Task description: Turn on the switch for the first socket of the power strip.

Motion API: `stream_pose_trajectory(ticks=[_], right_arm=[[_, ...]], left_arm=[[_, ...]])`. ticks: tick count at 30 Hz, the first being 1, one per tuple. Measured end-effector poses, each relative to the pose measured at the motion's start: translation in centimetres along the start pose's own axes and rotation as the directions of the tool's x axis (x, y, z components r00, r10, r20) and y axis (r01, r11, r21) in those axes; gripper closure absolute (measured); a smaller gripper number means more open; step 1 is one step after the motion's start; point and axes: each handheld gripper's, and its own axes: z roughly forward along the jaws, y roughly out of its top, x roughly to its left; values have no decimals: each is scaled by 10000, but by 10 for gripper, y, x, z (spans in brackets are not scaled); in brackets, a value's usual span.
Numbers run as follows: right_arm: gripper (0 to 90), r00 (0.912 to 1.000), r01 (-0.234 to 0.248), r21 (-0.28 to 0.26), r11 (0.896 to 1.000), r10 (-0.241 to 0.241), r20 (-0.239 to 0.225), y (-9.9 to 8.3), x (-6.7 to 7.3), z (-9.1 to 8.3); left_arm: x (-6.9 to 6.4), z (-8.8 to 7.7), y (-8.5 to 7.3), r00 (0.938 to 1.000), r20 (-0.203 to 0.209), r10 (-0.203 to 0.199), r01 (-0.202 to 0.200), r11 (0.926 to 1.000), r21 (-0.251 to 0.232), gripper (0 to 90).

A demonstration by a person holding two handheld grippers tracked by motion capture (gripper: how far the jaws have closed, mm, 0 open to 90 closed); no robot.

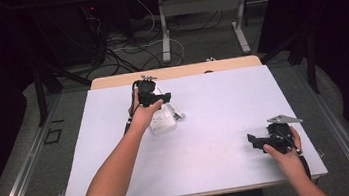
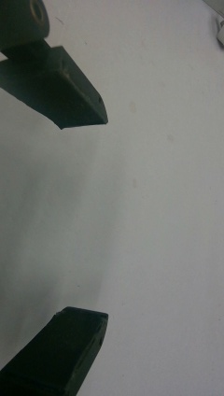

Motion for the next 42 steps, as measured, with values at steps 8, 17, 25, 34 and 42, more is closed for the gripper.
stream_pose_trajectory(ticks=[8,17,25,34,42], right_arm=[[46,10000,49,-23,10000,-49,46,0,-1,-1],[44,9999,110,-10,9999,-110,34,0,0,-1],[44,10000,93,-9,10000,-93,-5,0,0,-1],[44,9999,134,-42,9999,-134,-63,1,0,-2],[10,9990,373,-79,9993,-375,-225,1,2,-3]], left_arm=[[-4,-9,-8,9984,229,515,-519,9985,182,218],[-4,-20,-18,9986,447,273,-278,9996,103,81],[-2,-34,-29,9950,1000,-49,42,10000,67,7],[-1,-59,-43,9866,1541,-534,543,9985,-17,7],[2,-85,-55,9875,1454,-615,673,9971,-357,9]])
